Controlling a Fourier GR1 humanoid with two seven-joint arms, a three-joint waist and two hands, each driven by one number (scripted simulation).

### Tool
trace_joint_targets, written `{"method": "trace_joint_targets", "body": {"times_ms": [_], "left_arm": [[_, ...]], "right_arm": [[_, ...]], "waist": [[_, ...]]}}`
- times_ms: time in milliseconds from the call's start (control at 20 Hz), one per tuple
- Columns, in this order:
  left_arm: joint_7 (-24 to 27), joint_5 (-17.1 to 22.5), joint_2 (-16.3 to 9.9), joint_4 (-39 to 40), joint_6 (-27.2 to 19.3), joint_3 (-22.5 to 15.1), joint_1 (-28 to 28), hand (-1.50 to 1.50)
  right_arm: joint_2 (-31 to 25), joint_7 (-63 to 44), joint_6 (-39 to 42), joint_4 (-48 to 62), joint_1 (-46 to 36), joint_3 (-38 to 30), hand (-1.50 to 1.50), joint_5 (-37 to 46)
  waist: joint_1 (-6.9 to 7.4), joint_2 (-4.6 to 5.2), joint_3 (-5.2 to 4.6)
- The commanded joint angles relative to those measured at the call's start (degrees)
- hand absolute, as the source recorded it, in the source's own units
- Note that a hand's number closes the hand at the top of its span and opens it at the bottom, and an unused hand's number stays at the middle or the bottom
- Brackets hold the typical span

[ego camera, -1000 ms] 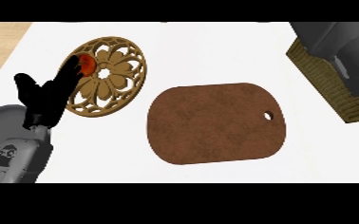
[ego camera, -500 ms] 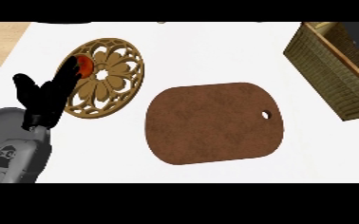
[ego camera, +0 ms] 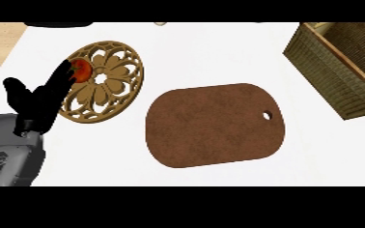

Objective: Pick the pear from the cutting board and place it in the basket

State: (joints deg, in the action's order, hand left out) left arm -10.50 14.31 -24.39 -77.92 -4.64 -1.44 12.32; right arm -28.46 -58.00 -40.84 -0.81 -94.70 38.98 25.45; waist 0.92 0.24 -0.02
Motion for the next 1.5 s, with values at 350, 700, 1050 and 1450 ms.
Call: {"method": "trace_joint_targets", "body": {"times_ms": [350, 700, 1050, 1450], "left_arm": [[1.15, -0.13, 0.75, -0.40, 1.77, 0.75, -2.50, 0.00], [0.19, -3.34, 3.19, 1.29, -1.03, 0.28, 1.82, 0.00], [-0.97, -2.03, 3.11, -0.43, 0.60, 1.64, 0.54, 0.00], [-0.52, -2.15, 1.40, 1.01, 0.64, 3.44, -1.28, 0.00]], "right_arm": [[-5.84, -4.13, -12.34, 0.63, 8.72, -1.48, 1.50, 1.18], [-5.91, 0.75, -11.98, -2.20, 12.64, -5.67, -1.50, -1.20], [-8.23, 4.48, -16.74, -6.51, 13.04, -8.37, -1.50, -1.53], [-14.37, 2.46, -30.18, -10.64, 13.51, -13.78, -1.50, -5.22]], "waist": [[-0.19, -0.21, -0.04], [-0.34, 0.03, 0.02], [-0.22, -0.06, 0.02], [-3.62, -1.67, 0.00]]}}
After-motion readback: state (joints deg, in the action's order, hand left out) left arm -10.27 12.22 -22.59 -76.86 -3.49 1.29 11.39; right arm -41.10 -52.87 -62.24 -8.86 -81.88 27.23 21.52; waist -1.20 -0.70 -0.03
